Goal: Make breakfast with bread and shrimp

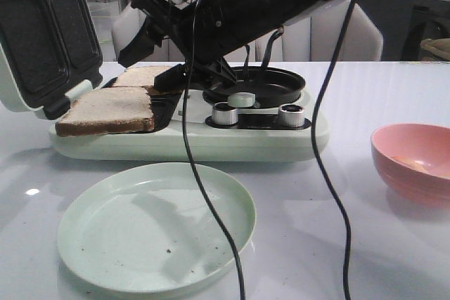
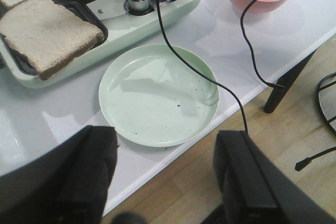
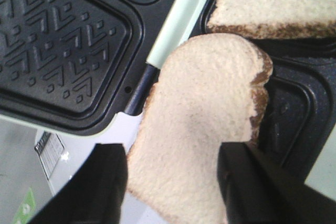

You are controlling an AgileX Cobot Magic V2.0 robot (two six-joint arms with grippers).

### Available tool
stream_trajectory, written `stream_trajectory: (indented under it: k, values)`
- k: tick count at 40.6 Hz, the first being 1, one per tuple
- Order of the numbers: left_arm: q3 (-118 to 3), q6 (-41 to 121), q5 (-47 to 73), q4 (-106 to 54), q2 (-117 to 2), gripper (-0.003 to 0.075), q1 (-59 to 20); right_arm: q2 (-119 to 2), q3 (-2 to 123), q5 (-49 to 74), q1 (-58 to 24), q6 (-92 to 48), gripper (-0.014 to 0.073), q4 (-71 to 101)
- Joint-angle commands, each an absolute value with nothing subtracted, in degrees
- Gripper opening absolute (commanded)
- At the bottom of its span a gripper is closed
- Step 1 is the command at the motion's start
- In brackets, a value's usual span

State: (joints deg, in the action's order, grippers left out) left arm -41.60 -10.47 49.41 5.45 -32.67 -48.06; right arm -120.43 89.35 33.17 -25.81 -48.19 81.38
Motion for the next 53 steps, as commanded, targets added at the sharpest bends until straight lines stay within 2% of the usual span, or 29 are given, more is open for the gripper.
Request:
stream_trajectory:
  k: [1, 10, 18, 27, 38, 53]
  values:
    - [-43.1, -10.9, 45.5, 5.3, -32.7, 0.0455, -48.5, -112.8, 91.4, 34.0, -25.8, -48.3, 0.0425, 80.2]
    - [-43.1, -10.9, 45.5, 5.3, -32.7, 0.0455, -48.5, -103.1, 91.4, 35.4, -25.8, -40.4, 0.0424, 64.9]
    - [-43.1, -10.9, 45.5, 5.3, -32.7, 0.0455, -48.5, -92.3, 90.3, 41.5, -25.9, -22.5, 0.0424, 37.0]
    - [-43.1, -10.9, 45.5, 5.3, -32.7, 0.0455, -48.5, -76.6, 77.0, 42.4, -25.9, -12.1, 0.0424, 16.6]
    - [-43.1, -10.9, 45.5, 5.3, -32.7, 0.0455, -48.5, -56.6, 58.1, 43.8, -25.9, -3.3, 0.0424, 5.4]
    - [-43.1, -10.9, 45.5, 5.3, -32.7, 0.0455, -48.5, -30.6, 39.5, 49.4, -25.7, -1.2, 0.0424, 4.1]
